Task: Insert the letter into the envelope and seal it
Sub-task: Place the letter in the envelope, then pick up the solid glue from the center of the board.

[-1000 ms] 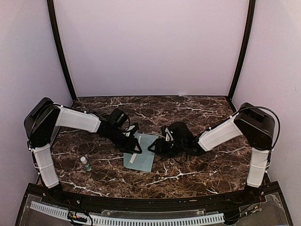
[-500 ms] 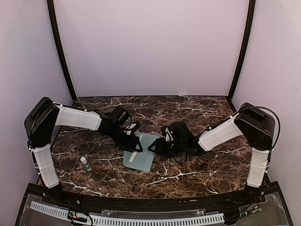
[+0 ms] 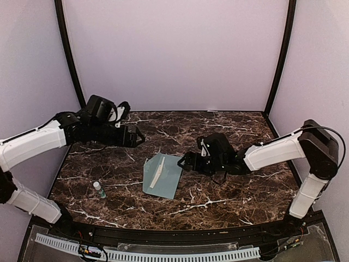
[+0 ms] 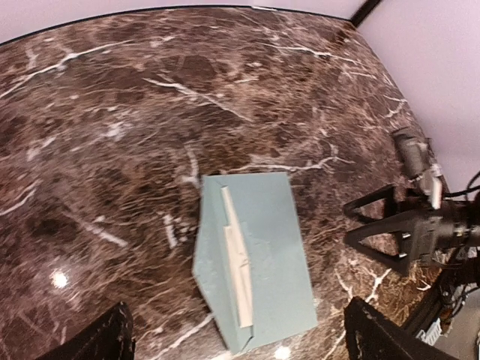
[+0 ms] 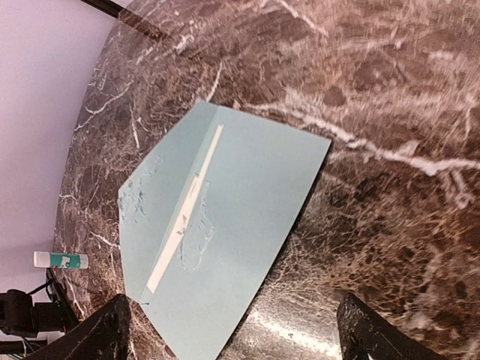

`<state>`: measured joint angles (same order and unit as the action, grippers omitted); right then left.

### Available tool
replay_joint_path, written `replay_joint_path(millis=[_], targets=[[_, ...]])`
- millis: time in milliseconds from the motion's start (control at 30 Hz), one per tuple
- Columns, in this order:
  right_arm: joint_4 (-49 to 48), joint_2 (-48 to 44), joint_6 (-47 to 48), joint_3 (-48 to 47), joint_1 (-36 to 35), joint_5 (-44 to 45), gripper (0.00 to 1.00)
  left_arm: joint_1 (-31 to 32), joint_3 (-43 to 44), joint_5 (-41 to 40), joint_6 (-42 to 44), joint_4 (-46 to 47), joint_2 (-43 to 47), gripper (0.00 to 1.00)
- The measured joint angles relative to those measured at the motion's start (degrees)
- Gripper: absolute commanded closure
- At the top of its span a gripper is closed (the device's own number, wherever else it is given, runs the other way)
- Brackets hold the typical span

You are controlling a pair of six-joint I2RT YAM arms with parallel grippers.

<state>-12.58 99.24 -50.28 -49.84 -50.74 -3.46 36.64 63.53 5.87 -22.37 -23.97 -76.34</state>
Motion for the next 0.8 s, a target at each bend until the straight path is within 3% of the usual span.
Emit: replay_joint_path(millis=[200,367,533,800], targets=[[3.48,-10.62,4.33,1.66,2.93,5.86,0.01,-9.27,-8.79,-10.10,-9.14,-9.42,11.45,0.01],[4.11,-17.44,5.92,5.66,6.23,8.94,0.02,-10.12,-10.54,-16.55,-18.27,-18.58,12.11,0.01],[4.63,-20.37,6.58,10.03,8.76,10.43,0.01,-10.12,-13.84,-18.27,-25.11,-24.46,14.69,0.03],[4.79,-20.20,6.93,11.87,10.43,10.58,0.02,-10.12,-23.32,-14.32,-32.11,-26.62,19.45,0.19]])
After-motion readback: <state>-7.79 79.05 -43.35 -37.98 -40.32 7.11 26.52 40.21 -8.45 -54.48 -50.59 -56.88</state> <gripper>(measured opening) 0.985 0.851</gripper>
